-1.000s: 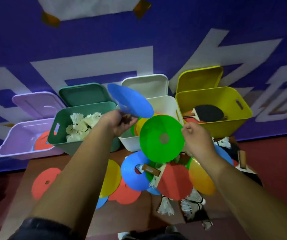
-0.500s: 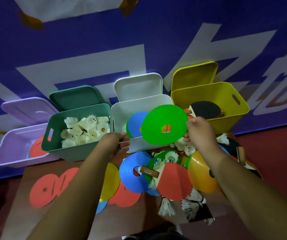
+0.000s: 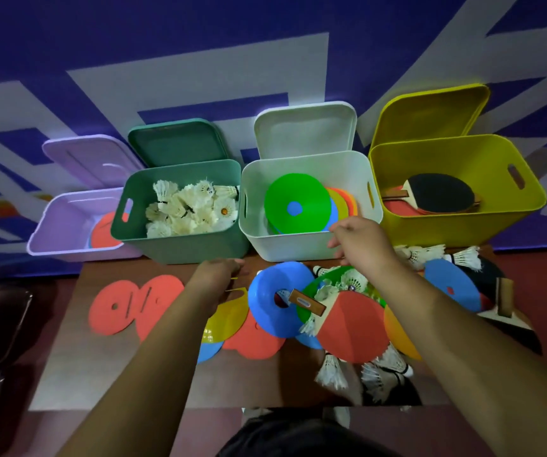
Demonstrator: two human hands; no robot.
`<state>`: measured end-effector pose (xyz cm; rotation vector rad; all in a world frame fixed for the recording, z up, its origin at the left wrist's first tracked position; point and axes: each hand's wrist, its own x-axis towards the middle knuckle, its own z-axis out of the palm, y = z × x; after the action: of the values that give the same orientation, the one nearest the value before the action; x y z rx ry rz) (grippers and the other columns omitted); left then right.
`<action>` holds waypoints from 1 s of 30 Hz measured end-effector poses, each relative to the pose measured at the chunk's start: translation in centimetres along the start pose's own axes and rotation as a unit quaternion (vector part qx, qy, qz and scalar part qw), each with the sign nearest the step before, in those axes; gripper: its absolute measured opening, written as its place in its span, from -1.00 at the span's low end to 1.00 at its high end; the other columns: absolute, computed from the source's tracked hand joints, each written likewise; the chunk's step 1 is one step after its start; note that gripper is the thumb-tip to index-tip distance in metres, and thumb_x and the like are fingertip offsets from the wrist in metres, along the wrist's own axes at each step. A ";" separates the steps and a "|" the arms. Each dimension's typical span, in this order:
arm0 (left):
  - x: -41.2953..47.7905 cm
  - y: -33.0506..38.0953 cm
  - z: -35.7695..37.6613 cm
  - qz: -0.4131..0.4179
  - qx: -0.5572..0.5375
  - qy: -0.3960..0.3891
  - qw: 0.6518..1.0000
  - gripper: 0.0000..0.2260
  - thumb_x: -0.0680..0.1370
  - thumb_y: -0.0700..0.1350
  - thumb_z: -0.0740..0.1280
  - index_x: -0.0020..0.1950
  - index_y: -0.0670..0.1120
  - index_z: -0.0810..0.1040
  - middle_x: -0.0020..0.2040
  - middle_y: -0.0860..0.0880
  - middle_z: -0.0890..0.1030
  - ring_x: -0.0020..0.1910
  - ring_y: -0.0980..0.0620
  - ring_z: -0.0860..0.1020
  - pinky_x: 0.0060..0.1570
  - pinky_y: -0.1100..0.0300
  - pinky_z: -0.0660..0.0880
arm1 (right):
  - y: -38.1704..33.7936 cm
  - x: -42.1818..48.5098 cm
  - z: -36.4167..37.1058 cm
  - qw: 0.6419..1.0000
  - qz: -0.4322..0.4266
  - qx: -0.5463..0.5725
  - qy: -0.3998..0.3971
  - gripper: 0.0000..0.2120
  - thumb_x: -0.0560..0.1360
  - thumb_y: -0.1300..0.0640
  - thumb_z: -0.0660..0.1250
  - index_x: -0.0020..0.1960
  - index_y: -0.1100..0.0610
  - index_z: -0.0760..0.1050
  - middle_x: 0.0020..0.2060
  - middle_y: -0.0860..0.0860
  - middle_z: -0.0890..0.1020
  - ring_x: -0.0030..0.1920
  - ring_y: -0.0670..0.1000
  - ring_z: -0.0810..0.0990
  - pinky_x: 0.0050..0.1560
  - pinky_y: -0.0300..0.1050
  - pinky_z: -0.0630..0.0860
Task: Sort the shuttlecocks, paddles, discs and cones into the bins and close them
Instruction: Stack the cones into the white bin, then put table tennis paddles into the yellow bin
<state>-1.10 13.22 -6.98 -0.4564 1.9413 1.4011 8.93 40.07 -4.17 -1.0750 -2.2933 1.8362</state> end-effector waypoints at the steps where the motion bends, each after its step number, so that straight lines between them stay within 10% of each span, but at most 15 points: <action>1: 0.0 -0.9 0.2 -0.006 0.004 -0.005 1.000 -0.83 0.67 -0.11 0.33 0.18 -0.11 0.66 0.05 -0.08 0.76 -0.08 -0.05 0.70 -0.06 0.07 0.61 | 0.6 -0.2 0.4 0.999 -0.008 -0.031 -0.016 -0.83 0.67 0.14 0.25 0.03 0.04 0.62 -0.19 0.03 0.73 -0.39 -0.03 0.62 -0.31 -0.10 0.55; 13: -1.8 -6.1 8.0 0.054 0.097 -0.098 0.989 -0.82 0.68 0.03 0.35 0.10 -0.04 0.68 -0.07 -0.04 0.74 -0.07 -0.04 0.67 -0.04 0.06 0.60 | 6.8 -1.9 -0.3 0.989 -0.010 -0.137 -0.062 -0.81 0.65 0.08 0.25 0.01 -0.04 0.65 -0.21 -0.09 0.75 -0.22 -0.02 0.72 -0.21 -0.06 0.60; 30: -1.7 -6.3 9.3 0.125 0.064 -0.039 0.989 -0.89 0.65 -0.16 0.41 -0.03 -0.12 0.72 -0.16 -0.14 0.73 -0.07 -0.09 0.69 0.06 0.02 0.67 | 10.4 -4.9 -5.7 0.994 0.013 -0.112 -0.014 -0.80 0.69 0.08 0.23 0.09 0.01 0.64 -0.17 -0.10 0.74 -0.18 -0.03 0.72 -0.17 -0.09 0.60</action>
<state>7.10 19.39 -11.75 -0.0986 2.0626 1.4118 20.13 43.21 -9.47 -1.1152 -2.5622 1.6415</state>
